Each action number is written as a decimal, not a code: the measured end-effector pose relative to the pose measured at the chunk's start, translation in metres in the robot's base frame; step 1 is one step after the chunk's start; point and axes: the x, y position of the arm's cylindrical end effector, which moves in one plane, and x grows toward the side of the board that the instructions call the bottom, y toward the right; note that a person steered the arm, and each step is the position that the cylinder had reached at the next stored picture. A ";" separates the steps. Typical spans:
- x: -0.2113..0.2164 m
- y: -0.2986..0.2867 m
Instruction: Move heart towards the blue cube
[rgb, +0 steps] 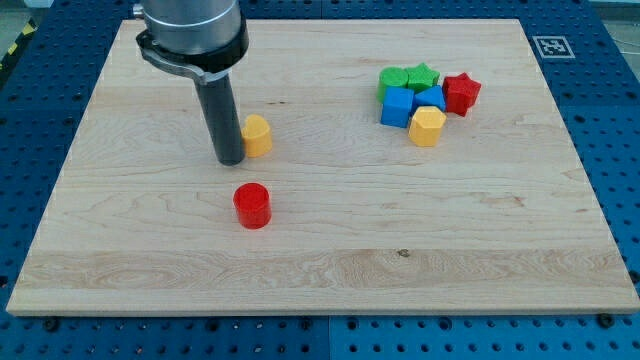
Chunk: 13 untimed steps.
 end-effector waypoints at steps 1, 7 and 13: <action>0.002 0.023; -0.004 -0.019; -0.026 0.049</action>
